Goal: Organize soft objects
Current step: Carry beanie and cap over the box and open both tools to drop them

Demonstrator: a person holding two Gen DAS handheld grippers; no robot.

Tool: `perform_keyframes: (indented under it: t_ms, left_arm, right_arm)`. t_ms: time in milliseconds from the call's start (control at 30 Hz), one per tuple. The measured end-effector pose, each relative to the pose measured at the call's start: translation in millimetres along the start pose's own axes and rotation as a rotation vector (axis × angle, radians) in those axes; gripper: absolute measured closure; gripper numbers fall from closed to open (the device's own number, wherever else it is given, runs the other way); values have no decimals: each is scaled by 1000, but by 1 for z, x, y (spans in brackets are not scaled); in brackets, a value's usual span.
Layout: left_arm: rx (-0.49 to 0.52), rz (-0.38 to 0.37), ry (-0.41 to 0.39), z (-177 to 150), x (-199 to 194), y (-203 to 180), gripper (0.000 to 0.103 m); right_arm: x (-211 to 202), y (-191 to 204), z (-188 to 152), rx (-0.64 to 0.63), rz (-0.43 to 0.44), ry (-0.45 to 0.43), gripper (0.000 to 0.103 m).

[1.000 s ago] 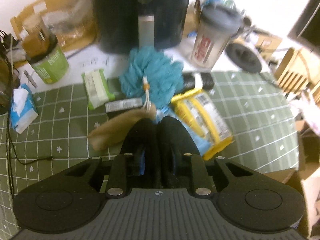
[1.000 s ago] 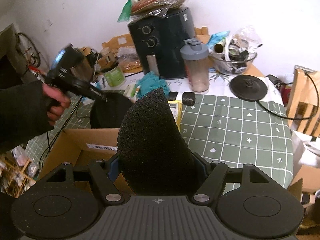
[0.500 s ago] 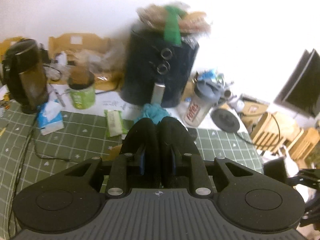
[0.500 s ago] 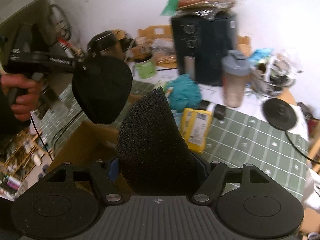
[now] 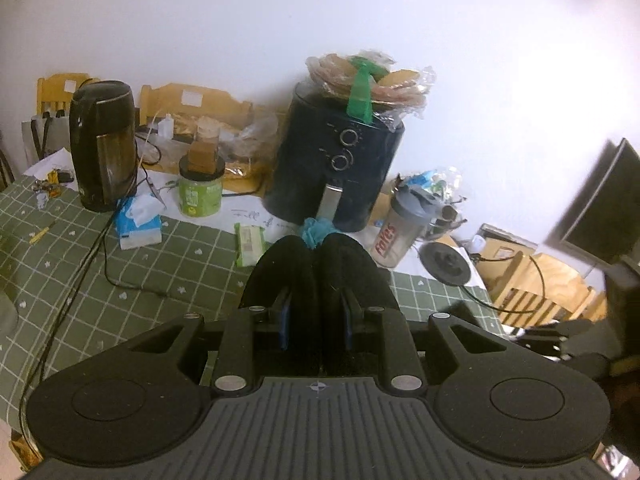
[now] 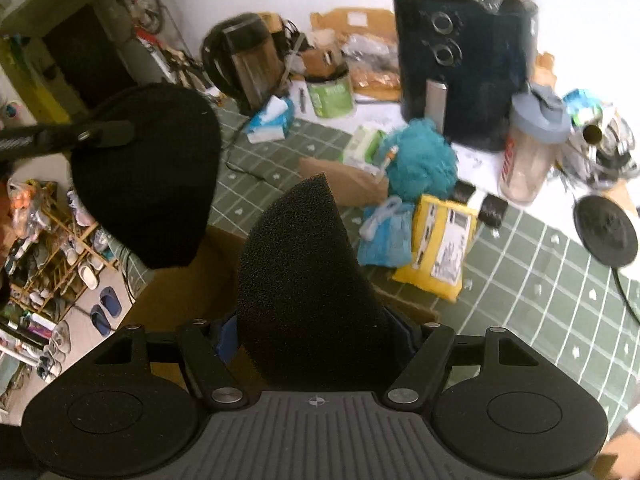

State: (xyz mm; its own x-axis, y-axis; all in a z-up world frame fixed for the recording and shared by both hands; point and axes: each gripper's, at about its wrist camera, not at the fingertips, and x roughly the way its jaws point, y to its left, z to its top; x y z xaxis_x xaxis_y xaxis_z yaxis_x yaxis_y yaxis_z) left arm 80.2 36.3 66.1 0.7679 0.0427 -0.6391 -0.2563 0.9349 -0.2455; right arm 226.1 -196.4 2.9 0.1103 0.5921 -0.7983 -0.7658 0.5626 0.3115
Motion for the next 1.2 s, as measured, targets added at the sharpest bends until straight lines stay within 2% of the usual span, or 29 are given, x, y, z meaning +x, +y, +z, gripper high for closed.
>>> perform_keyframes:
  t_ms: [133,400,500,733,800,867,933,1033,1100,1200]
  left_arm:
    - [6,-34,33,-12,2,-7,79]
    - [36,-105,167,-35,20,-17,79]
    - [48,-83,209,-43,28,-18,79]
    - [32,29,295,-56,47,-12,77]
    - [29,36,299,-57,47,-11,68]
    - [23,41,298,-56,47,-11,60]
    - [29,43,293,-56,46,-12,56]
    - [40,25,266,-54,39,-14,53]
    - [41,22,243,-53,33,-14,44]
    - [47,33,203,-50,27,-15,43]
  right_arm:
    - [6,0,-5,67,-12,50,29]
    - [12,6,-25,159,-39,87,29]
    - [15,9,-32,181,-56,90,29]
    - [26,9,-38,241,-111,98,29]
    - [30,10,-37,239,-119,99,28]
    - [31,12,-36,227,-131,90,21]
    - [29,14,-34,213,-142,78,7]
    - [22,15,-34,216,-117,46,2]
    - [17,15,-34,220,-104,24,0]
    - [10,16,-34,212,-110,8,0]
